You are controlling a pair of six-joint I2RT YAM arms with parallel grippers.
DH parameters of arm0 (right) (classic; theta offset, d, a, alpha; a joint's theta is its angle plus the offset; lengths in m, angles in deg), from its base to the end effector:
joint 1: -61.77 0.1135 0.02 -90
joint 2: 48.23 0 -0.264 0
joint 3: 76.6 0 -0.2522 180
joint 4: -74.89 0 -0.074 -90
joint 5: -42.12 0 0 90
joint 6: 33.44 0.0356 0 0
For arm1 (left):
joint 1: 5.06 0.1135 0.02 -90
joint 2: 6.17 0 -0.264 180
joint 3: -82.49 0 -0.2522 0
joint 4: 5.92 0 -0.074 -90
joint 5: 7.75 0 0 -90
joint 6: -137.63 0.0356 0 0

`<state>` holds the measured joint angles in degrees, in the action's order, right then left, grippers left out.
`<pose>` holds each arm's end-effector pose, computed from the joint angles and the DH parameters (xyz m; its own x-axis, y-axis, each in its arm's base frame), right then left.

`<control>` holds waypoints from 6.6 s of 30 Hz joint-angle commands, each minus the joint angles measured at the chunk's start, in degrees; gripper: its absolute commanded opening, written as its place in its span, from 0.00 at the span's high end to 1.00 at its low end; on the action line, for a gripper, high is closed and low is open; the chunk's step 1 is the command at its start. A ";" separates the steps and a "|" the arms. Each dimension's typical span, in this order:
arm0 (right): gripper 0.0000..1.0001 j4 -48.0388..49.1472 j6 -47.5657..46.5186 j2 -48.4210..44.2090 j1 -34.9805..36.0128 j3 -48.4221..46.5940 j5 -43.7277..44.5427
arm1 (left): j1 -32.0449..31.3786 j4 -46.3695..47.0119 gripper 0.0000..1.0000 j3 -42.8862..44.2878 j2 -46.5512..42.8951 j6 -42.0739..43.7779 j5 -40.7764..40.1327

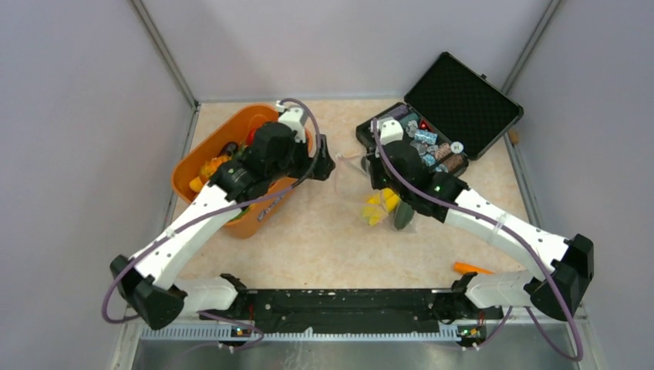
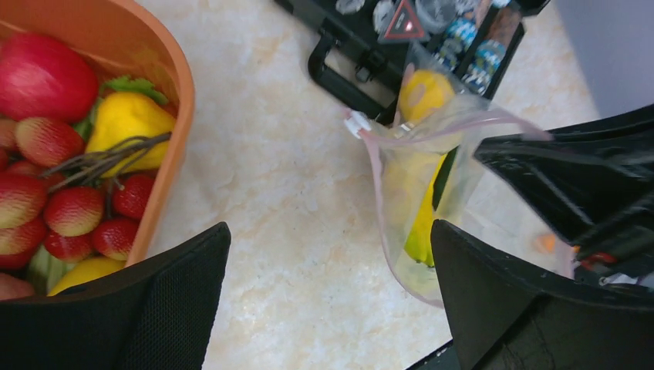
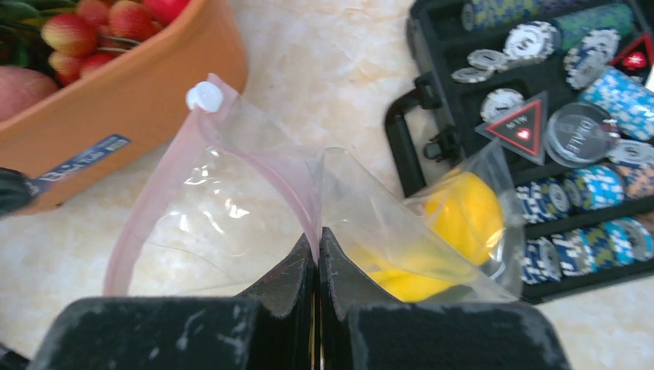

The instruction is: Place the food in the zip-top bag and seal the zipper

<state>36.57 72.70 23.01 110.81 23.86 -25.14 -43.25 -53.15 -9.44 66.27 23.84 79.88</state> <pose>0.1921 0.2003 0.3464 -0.4477 -0.1246 -0.8855 -0.3671 0.9286 0.0549 0.2183 -0.1698 0.3757 -0.6149 -0.0291 -0.7881 0.3738 0.8692 -0.3237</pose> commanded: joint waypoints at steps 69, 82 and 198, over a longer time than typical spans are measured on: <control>1.00 10.81 5.06 -6.05 0.45 6.25 -12.30 | 32.88 13.69 0.33 12.07 39.46 9.67 15.16; 1.00 11.09 5.16 -6.36 0.45 6.71 -11.95 | 32.88 19.50 0.74 3.52 27.89 7.64 15.72; 1.00 13.82 5.26 -13.58 0.53 4.60 0.54 | -8.02 13.97 0.01 -10.53 -16.04 2.20 -7.62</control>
<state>48.27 80.11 11.45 110.87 31.77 -26.52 -51.14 -42.16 -18.12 52.74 26.59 79.00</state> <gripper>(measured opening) 0.002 0.986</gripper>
